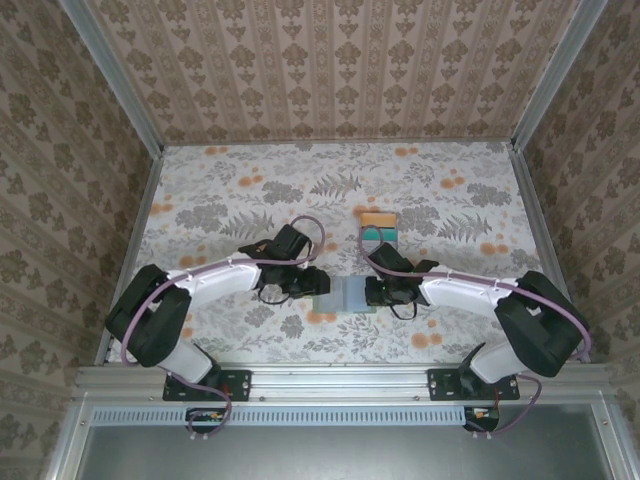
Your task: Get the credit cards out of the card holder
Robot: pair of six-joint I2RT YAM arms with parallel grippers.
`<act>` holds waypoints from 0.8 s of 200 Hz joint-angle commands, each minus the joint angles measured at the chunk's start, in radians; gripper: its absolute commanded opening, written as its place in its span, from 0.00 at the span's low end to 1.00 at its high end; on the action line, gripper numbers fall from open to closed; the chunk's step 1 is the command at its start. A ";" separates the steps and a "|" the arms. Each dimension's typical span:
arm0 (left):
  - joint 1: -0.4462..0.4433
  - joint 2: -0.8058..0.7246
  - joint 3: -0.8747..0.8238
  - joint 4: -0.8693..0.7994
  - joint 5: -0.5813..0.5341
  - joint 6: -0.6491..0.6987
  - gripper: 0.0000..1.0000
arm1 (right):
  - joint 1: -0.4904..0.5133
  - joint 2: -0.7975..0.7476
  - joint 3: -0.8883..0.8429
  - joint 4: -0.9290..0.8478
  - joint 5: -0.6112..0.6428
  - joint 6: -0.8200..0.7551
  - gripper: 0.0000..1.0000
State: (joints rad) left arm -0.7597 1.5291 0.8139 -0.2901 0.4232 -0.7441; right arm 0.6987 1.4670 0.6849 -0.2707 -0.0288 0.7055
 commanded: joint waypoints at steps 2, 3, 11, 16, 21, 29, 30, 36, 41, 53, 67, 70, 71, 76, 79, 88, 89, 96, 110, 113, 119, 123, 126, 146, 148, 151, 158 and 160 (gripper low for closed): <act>-0.006 0.024 0.021 0.002 0.017 0.017 0.39 | 0.007 0.045 0.015 0.024 -0.010 0.044 0.14; -0.007 0.024 0.021 0.003 0.017 0.017 0.39 | 0.006 0.046 0.015 0.024 -0.010 0.044 0.14; -0.006 0.028 0.019 0.005 0.017 0.017 0.38 | 0.008 0.057 0.016 0.026 -0.011 0.046 0.14; -0.006 0.031 0.019 0.006 0.017 0.019 0.38 | 0.008 0.061 0.016 0.028 -0.011 0.046 0.14; -0.006 0.036 0.019 0.007 0.018 0.020 0.38 | 0.008 0.066 0.015 0.028 -0.011 0.046 0.14; -0.006 0.043 0.018 0.006 0.019 0.021 0.38 | 0.008 0.071 0.015 0.030 -0.013 0.048 0.14; -0.006 0.044 0.018 0.006 0.020 0.021 0.37 | 0.008 0.072 0.015 0.031 -0.013 0.048 0.14; -0.006 0.051 0.020 0.008 0.022 0.022 0.37 | 0.008 0.074 0.015 0.033 -0.017 0.048 0.14; -0.007 0.056 0.019 0.008 0.023 0.023 0.35 | 0.009 0.076 0.015 0.034 -0.018 0.048 0.13; -0.005 0.070 0.024 0.009 0.023 0.025 0.34 | 0.010 0.077 0.014 0.034 -0.019 0.050 0.13; -0.006 0.087 0.028 0.003 0.023 0.029 0.34 | 0.011 0.073 0.013 0.035 -0.020 0.051 0.13; -0.006 0.090 0.029 0.001 0.022 0.029 0.33 | 0.011 0.072 0.013 0.035 -0.019 0.053 0.13; -0.006 0.091 0.029 0.000 0.021 0.031 0.33 | 0.012 0.072 0.013 0.035 -0.019 0.054 0.13; -0.006 0.093 0.032 -0.004 0.017 0.032 0.33 | 0.011 0.070 0.012 0.034 -0.019 0.054 0.13; -0.006 0.094 0.032 -0.007 0.017 0.033 0.33 | 0.012 0.069 0.013 0.034 -0.019 0.054 0.13; -0.006 0.093 0.032 -0.013 0.010 0.035 0.32 | 0.013 0.067 0.013 0.031 -0.020 0.053 0.13; -0.006 0.092 0.033 -0.013 0.009 0.035 0.32 | 0.013 0.067 0.013 0.031 -0.020 0.053 0.13; -0.006 0.087 0.034 -0.019 0.002 0.037 0.32 | 0.013 0.067 0.012 0.029 -0.019 0.054 0.13; -0.005 0.075 0.036 -0.033 -0.016 0.040 0.32 | 0.013 0.068 0.011 0.028 -0.019 0.054 0.13; -0.006 0.073 0.035 -0.036 -0.019 0.041 0.32 | 0.013 0.067 0.011 0.029 -0.019 0.054 0.13; -0.006 0.069 0.034 -0.043 -0.024 0.041 0.32 | 0.013 0.069 0.010 0.030 -0.019 0.056 0.13; -0.006 0.067 0.034 -0.047 -0.028 0.044 0.32 | 0.013 0.069 0.010 0.030 -0.020 0.057 0.13; -0.006 0.065 0.035 -0.051 -0.031 0.045 0.32 | 0.013 0.070 0.010 0.031 -0.020 0.057 0.13; -0.006 0.068 0.034 -0.063 -0.035 0.048 0.32 | 0.013 0.077 0.014 0.033 -0.024 0.058 0.13; -0.006 0.069 0.036 -0.063 -0.035 0.048 0.32 | 0.013 0.078 0.015 0.034 -0.024 0.057 0.13; -0.007 0.071 0.035 -0.064 -0.035 0.048 0.32 | 0.013 0.080 0.015 0.033 -0.025 0.057 0.13; -0.007 0.073 0.037 -0.068 -0.038 0.048 0.31 | 0.012 0.082 0.017 0.034 -0.025 0.057 0.13; -0.007 0.072 0.037 -0.068 -0.039 0.048 0.31 | 0.013 0.083 0.018 0.033 -0.025 0.057 0.13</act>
State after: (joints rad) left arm -0.7597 1.6157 0.8261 -0.3126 0.4107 -0.7216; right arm 0.7017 1.5116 0.6983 -0.2337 -0.0357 0.7414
